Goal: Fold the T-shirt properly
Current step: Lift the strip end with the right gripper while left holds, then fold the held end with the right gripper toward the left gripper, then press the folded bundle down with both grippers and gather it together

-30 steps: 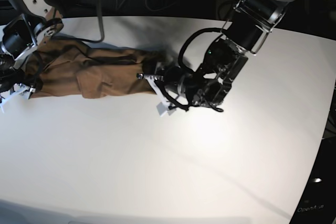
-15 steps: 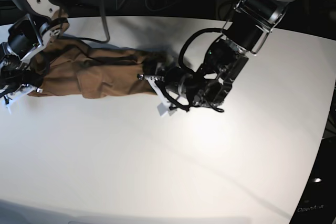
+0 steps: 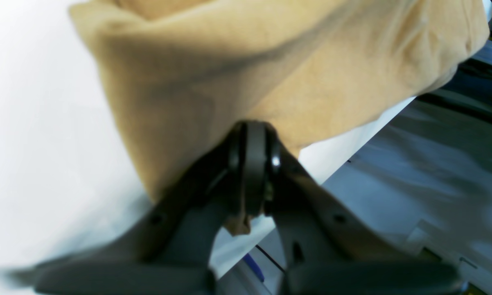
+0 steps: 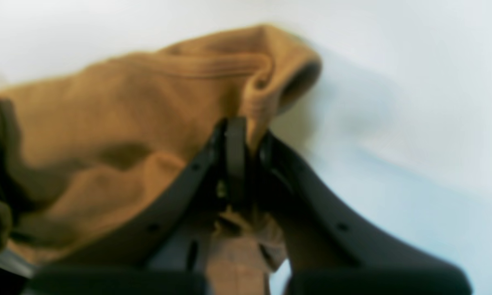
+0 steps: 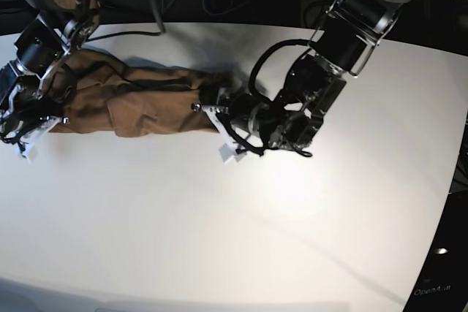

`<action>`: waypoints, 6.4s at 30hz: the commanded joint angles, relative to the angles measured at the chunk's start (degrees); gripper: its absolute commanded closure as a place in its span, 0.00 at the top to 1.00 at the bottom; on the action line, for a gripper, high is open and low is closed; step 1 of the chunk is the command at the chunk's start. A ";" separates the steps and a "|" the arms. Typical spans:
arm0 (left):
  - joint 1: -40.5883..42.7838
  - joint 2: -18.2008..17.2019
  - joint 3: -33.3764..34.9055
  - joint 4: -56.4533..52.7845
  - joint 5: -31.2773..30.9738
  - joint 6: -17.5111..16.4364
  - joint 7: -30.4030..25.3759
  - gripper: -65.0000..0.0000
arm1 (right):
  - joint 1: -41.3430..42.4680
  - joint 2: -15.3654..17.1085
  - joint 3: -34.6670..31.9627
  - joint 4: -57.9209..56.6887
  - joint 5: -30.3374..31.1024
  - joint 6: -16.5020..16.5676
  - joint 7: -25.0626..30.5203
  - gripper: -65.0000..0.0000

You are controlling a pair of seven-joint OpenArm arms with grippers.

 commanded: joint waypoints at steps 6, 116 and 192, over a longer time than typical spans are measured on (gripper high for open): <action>-1.23 0.00 -0.21 0.50 1.47 0.48 -0.39 0.03 | -3.36 -2.78 -6.65 16.11 1.14 0.17 1.44 0.03; 5.54 -1.93 -8.21 9.02 8.07 0.39 2.25 0.03 | -17.17 -20.18 -48.50 17.16 -57.23 -15.61 54.01 0.02; -0.09 -10.90 14.38 6.30 -3.98 0.22 4.54 0.03 | -27.45 -21.49 -84.02 38.26 -74.38 -8.85 17.96 0.02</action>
